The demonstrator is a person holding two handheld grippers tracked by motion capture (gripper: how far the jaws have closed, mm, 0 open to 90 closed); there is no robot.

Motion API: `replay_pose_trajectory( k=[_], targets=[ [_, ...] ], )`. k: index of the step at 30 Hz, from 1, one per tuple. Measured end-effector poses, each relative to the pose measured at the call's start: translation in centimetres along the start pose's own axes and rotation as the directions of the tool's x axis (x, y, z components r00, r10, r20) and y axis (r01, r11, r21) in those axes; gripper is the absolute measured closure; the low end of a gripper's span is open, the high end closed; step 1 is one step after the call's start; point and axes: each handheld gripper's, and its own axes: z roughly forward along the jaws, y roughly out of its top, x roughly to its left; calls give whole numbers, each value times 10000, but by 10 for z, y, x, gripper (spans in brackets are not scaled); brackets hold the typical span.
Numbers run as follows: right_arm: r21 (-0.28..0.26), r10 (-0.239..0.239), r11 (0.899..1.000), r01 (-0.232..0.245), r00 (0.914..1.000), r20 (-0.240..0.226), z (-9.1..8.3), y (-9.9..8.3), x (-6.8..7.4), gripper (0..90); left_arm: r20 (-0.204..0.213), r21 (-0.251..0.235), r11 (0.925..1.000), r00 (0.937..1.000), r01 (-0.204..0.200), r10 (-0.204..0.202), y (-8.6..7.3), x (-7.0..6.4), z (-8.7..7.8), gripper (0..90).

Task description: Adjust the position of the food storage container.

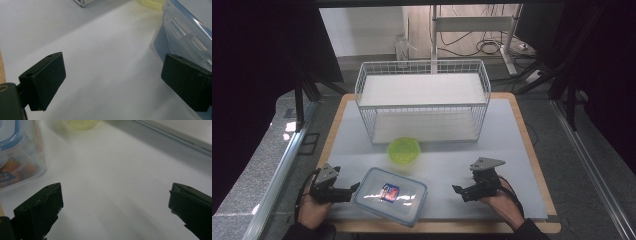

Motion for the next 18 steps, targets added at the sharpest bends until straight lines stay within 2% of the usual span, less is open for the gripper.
replay_pose_trajectory(
  k=[2, 6, 9, 11, 14, 18],
  targets=[
    [103, -123, 9999, 122, 9999, 27, 4, 8, 1, 0, 7, -26, 10000, 10000, 14, -14, 0, 0, 0, 55],
    [160, 57, 9999, -53, 9997, -237, 13, 18, 0, 0, 7, -33, 10000, 10000, 25, -25, 0, 0, 0, 56],
    [97, 25, 10000, -22, 9995, -325, 25, 34, 0, 5, 32, -36, 10000, 10000, -21, 21, 0, 0, 0, 57],
    [176, -14, 9998, 23, 9985, -543, 31, 43, 2, 27, 42, -48, 10000, 10000, -59, 60, 0, -1, 0, 58],
    [347, -126, 9993, 158, 9959, -897, 41, 60, 4, 108, 39, -50, 9999, 9999, -104, 105, 0, -1, 0, 58],
    [445, -295, 9984, 350, 9925, -1186, 55, 81, 9, 261, 43, -81, 9999, 10000, -86, 87, 0, -1, -1, 59]
  ],
)
